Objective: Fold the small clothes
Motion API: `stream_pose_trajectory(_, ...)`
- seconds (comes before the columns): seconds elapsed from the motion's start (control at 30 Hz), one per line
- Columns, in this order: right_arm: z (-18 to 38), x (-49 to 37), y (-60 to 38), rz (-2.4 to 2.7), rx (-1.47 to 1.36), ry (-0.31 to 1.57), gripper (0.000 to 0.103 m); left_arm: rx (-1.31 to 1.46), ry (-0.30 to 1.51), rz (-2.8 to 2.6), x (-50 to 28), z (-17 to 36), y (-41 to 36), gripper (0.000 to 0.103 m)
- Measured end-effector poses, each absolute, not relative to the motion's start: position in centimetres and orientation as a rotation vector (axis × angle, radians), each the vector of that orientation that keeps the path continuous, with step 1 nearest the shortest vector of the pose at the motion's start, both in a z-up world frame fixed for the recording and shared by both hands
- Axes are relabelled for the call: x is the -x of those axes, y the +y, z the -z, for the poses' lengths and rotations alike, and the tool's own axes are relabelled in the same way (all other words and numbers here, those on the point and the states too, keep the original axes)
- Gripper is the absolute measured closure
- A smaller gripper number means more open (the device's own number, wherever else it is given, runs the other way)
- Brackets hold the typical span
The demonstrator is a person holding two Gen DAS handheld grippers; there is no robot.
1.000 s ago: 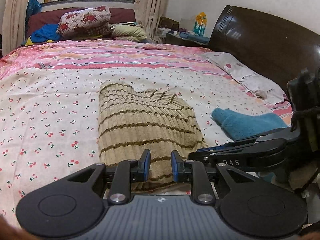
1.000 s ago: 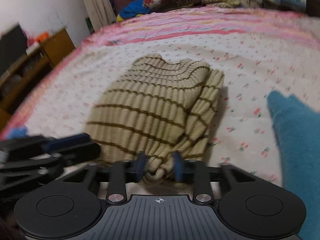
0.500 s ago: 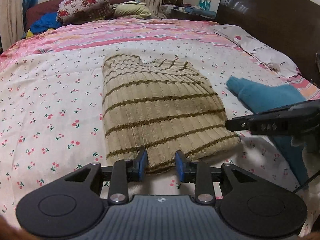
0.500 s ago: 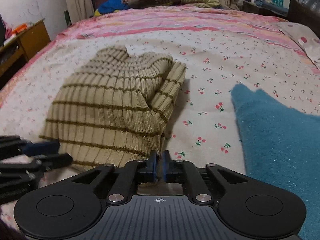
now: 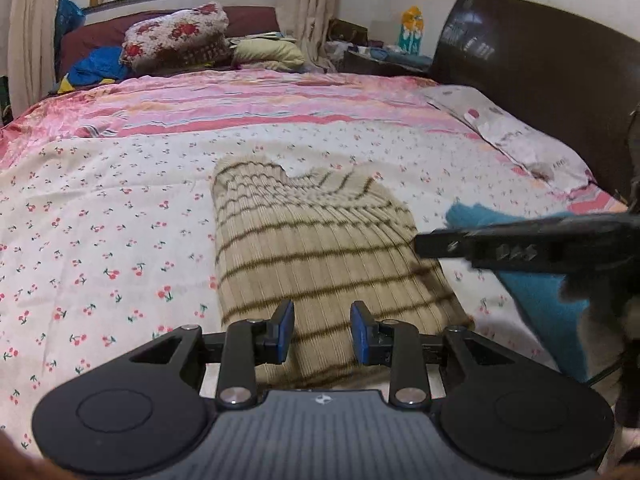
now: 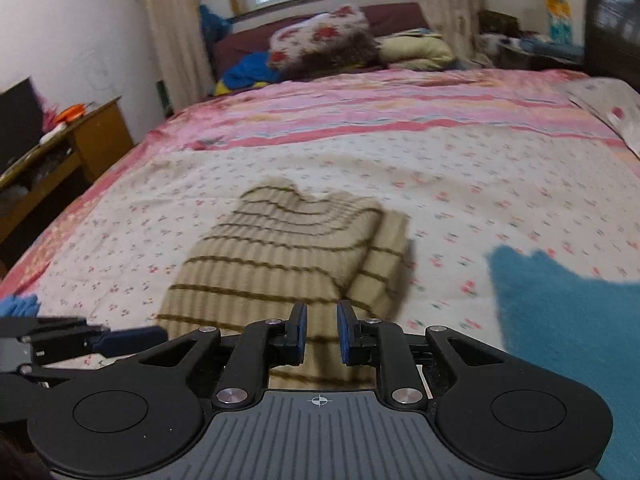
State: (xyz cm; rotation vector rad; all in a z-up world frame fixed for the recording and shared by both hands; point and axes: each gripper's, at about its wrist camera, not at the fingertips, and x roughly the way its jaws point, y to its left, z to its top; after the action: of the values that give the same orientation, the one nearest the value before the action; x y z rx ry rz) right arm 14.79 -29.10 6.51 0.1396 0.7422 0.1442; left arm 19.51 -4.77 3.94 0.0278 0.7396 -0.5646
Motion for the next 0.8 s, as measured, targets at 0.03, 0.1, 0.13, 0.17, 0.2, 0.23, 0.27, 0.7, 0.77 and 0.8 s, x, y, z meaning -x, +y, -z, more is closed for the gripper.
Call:
stream_pose_trajectory(0.03,-6.1,-15.4,-28.9,-0.140,-0.125,0.748,0.085,-0.021,0.743,0.559,-19.9,-3.9,-4.9,0.067)
stream_pose_trajectory(0.1,-4.8,-16.7,-28.7,-0.107,-0.106,0.788,0.086,-0.029,0.753,0.551,-20.5,-3.4,-5.1,0.067)
stream_pose_trajectory(0.13,-4.0,-17.3,-28.9,-0.093,-0.099,0.809,0.088,-0.042,0.777,0.545,-20.9,-2.9,-5.3,0.067)
stream_pose_trajectory(0.17,-3.6,-17.5,-29.0,-0.084,-0.092,0.815,0.089,-0.043,0.802,0.542,-21.3,-2.3,-5.4,0.067)
stream_pose_trajectory(0.2,-3.3,-17.6,-29.0,-0.072,-0.078,0.812,0.090,-0.032,0.822,0.542,-21.5,-1.8,-5.2,0.067)
stream_pose_trajectory(0.23,-3.2,-17.6,-29.2,-0.056,-0.070,0.809,0.089,-0.023,0.830,0.545,-21.5,-1.6,-4.9,0.067)
stream_pose_trajectory(0.27,-3.3,-17.4,-29.7,-0.049,-0.094,0.816,0.088,-0.019,0.825,0.550,-21.4,-1.7,-4.7,0.067)
stream_pose_trajectory(0.7,-2.7,-16.8,-32.6,-0.062,-0.311,0.815,0.037,0.223,0.813,0.617,-25.5,-1.9,-1.6,0.054)
stream_pose_trajectory(0.77,-1.5,-17.2,-33.1,-0.077,-0.374,0.849,0.035,0.221,0.816,0.634,-25.9,-1.3,-1.8,0.053)
stream_pose_trajectory(0.8,-0.9,-17.2,-33.5,-0.094,-0.414,0.860,0.035,0.214,0.811,0.639,-25.9,-1.3,-1.8,0.053)
